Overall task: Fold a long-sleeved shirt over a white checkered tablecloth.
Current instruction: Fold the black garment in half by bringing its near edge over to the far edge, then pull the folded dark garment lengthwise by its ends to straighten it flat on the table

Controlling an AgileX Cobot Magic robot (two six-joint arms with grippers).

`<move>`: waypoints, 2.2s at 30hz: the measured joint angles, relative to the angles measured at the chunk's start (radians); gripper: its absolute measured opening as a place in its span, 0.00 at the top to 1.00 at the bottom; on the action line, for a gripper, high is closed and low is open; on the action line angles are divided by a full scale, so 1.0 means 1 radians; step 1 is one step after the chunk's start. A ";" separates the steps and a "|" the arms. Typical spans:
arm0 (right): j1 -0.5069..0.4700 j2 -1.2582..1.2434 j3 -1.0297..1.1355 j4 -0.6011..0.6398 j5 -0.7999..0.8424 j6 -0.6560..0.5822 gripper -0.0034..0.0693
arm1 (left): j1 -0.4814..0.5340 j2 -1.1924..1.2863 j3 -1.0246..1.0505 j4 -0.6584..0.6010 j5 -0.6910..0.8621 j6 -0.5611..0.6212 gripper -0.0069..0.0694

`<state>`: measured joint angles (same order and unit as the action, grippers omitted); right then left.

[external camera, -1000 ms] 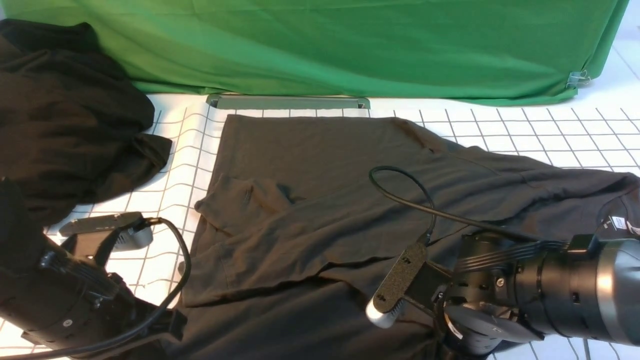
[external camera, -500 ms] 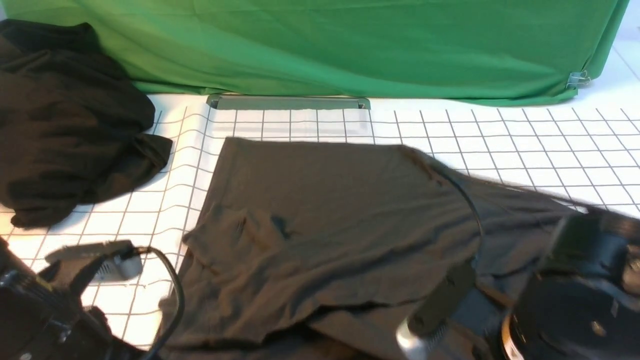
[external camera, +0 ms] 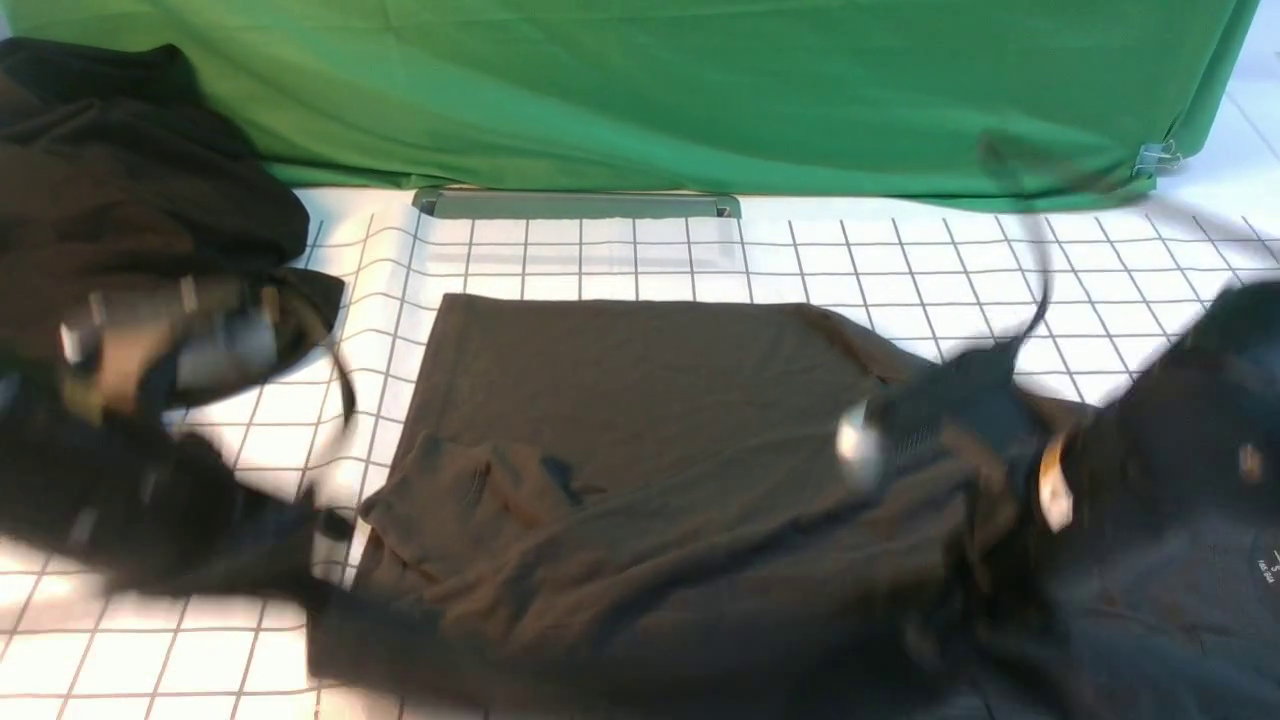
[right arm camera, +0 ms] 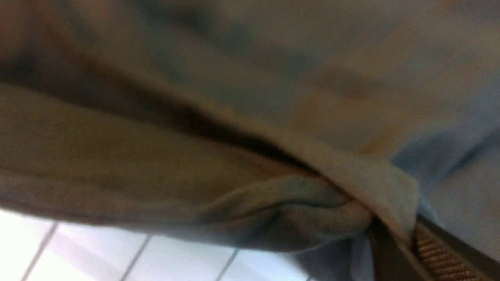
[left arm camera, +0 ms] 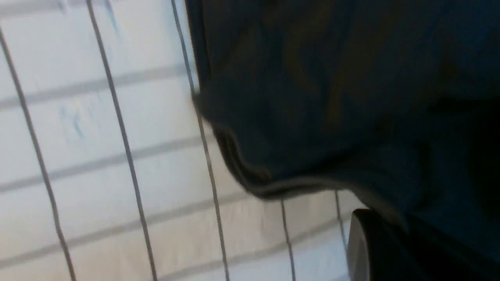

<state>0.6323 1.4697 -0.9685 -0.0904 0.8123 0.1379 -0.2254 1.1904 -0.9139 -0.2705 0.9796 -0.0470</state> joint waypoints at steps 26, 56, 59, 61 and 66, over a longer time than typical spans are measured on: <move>-0.277 0.585 -0.665 0.005 -0.161 -0.076 0.92 | 0.198 0.931 -0.909 -0.132 -0.075 0.009 0.88; -0.350 0.799 -0.887 -0.034 -0.314 0.103 0.41 | 0.198 1.059 -1.079 -0.132 -0.299 -0.008 0.40; -0.371 0.799 -0.943 -0.034 -0.226 0.086 0.43 | 0.198 1.044 -1.104 -0.132 -0.265 -0.008 0.37; -0.387 0.795 -0.995 -0.034 -0.129 0.017 0.51 | 0.198 1.037 -1.128 -0.134 -0.214 -0.005 0.37; -0.424 0.749 -1.121 -0.032 0.238 -0.187 0.90 | 0.198 1.034 -1.173 -0.139 -0.033 0.017 0.55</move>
<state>0.2079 2.2190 -2.0896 -0.1222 1.0504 -0.0491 -0.0272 2.2248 -2.0869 -0.4095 0.9466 -0.0298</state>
